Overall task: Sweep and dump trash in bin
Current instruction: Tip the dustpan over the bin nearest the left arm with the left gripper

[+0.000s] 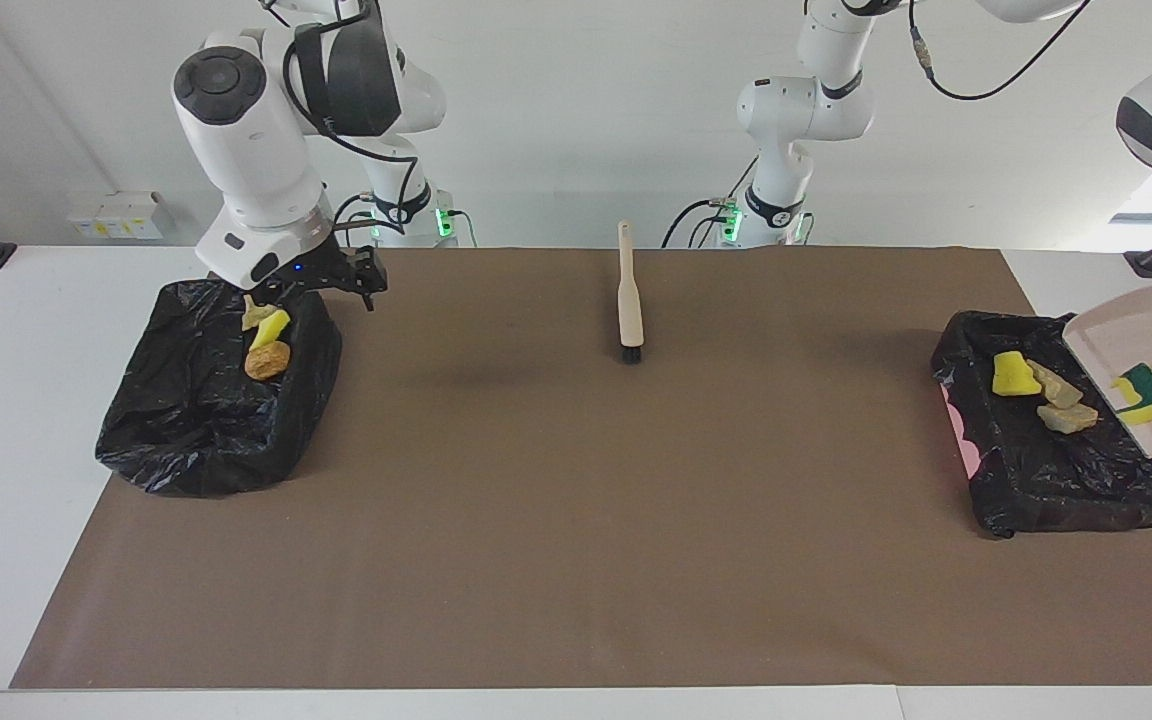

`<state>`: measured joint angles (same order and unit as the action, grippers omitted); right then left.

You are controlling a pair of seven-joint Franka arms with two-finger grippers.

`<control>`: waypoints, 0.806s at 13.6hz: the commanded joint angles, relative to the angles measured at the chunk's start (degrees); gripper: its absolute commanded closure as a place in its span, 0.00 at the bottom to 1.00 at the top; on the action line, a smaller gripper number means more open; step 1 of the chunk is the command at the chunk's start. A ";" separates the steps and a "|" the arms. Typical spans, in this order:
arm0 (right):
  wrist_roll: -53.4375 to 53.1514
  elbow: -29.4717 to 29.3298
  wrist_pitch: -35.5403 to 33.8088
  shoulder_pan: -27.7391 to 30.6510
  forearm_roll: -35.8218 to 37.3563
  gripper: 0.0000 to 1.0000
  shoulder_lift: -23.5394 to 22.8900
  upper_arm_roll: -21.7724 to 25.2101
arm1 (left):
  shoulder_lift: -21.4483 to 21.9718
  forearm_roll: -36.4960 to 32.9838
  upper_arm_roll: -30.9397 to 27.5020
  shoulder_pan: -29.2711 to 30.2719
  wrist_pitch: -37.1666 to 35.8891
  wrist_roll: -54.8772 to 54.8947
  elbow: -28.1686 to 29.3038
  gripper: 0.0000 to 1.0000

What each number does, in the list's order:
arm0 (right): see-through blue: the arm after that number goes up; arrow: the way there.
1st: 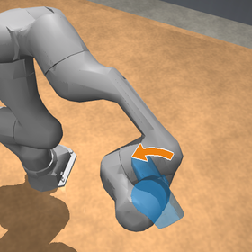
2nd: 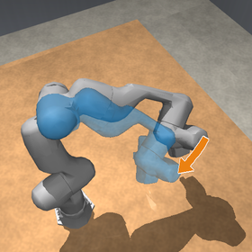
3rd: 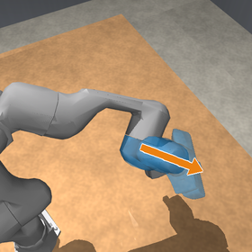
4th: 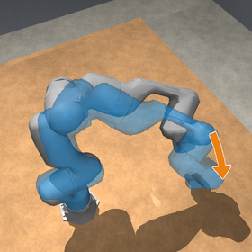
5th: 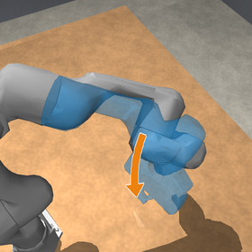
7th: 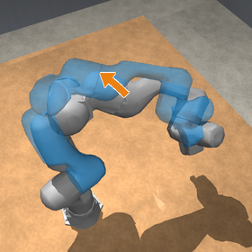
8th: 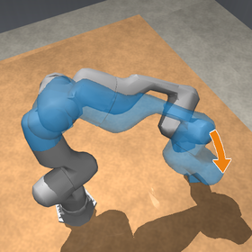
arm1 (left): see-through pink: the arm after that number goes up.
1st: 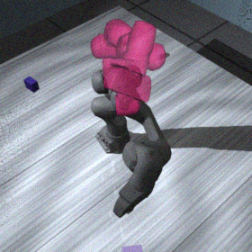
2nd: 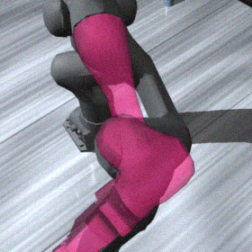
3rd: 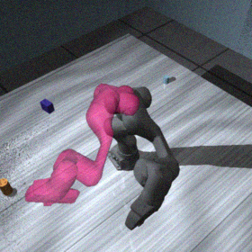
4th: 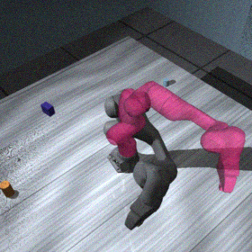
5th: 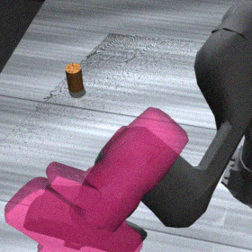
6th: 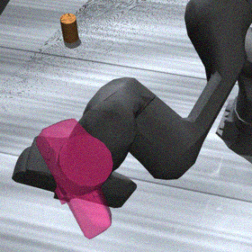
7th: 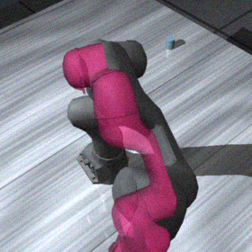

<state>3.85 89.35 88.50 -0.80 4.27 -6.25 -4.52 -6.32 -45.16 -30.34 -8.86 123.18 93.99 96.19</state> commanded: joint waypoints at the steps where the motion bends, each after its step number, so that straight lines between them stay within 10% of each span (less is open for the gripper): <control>1: 1.24 1.25 -0.96 4.91 0.48 0.00 4.30 -0.84 | 3.59 -4.73 -0.16 -0.46 1.53 -3.89 4.96 1.00; 6: 3.62 1.37 -2.00 6.60 -1.88 0.00 6.78 0.03 | 3.95 -15.47 -0.07 -0.46 2.33 -3.73 4.54 1.00; 11: 3.35 1.53 -3.15 6.34 -4.00 0.00 7.92 0.22 | 5.62 -3.65 2.38 -0.81 -1.70 -3.90 4.53 1.00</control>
<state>5.71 89.70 85.73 5.10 1.43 0.51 -4.40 -2.64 -52.90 -28.93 -8.82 123.77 90.87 99.47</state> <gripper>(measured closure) 0.000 0.692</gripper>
